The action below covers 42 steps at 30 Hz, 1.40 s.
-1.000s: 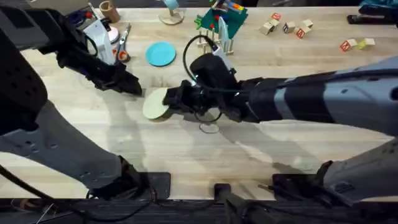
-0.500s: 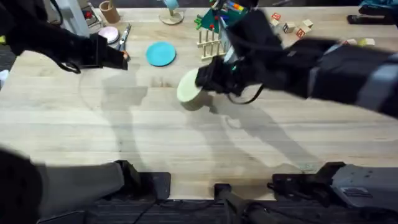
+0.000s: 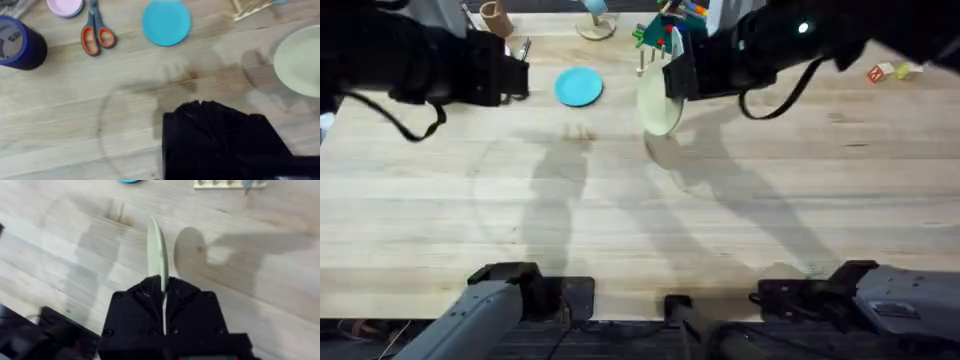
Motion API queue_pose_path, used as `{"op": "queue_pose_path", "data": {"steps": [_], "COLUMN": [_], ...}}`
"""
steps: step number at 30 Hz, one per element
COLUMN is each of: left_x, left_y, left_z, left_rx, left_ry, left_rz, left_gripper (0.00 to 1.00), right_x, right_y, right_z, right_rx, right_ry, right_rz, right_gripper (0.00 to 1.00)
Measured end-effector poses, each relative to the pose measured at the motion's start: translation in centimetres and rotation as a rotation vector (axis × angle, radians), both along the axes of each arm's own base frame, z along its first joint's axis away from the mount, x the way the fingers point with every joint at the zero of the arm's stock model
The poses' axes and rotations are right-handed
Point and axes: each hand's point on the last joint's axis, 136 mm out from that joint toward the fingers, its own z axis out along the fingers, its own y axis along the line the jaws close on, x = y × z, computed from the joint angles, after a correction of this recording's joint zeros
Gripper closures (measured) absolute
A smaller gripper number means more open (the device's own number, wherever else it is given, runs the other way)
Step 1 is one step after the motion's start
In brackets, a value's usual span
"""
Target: Pick up the plates from the table one by one and place each into a slot on the dish rack.
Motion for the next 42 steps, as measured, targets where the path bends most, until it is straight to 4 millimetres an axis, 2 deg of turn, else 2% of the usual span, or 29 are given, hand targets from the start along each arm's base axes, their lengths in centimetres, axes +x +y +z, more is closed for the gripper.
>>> {"op": "queue_pose_path", "data": {"steps": [4,7,8,13,14,20,23,26,35,42], "left_x": [-1.3,-1.8,-2.0,-2.5,-2.6,-2.4,-2.4,-2.4,-2.4,-2.4], "left_y": [-1.5,-2.0,-2.1,-2.2,-2.2,-2.2,-2.2,-2.2,-2.2,-2.2], "left_z": [1.4,1.8,1.7,1.2,1.1,0.7,0.6,0.6,0.6,0.6], "left_rx": [-0.015,-0.025,-0.024,-0.034,-0.037,-0.039,-0.041,-0.041,-0.041,-0.041], "left_ry": [-0.050,-0.058,-0.054,-0.015,-0.012,0.010,0.013,0.013,0.013,0.013], "left_rz": [-0.014,-0.013,-0.014,-0.001,0.003,0.008,0.010,0.010,0.010,0.010], "left_gripper": [0.960,0.954,0.848,0.073,0.022,0.007,0.004,0.005,0.006,0.007], "right_x": [0.2,0.7,1.0,2.4,2.7,4.2,5.3,6.7,11.5,12.8], "right_y": [-1.0,-2.1,-2.4,-4.3,-4.6,-5.8,-5.8,-5.4,-4.2,-3.4], "right_z": [1.4,2.5,2.8,4.4,4.7,7.5,9.2,9.9,9.7,7.8], "right_rx": [-0.066,-0.097,-0.104,-0.154,-0.168,-0.236,-0.254,-0.274,-0.314,-0.337], "right_ry": [-0.048,-0.078,-0.090,-0.154,-0.170,-0.276,-0.330,-0.358,-0.373,-0.339], "right_rz": [0.061,0.076,0.078,0.053,0.047,0.015,0.009,0.010,-0.012,-0.003], "right_gripper": [0.970,0.970,0.970,0.970,0.971,0.971,0.971,0.971,0.971,0.971]}}
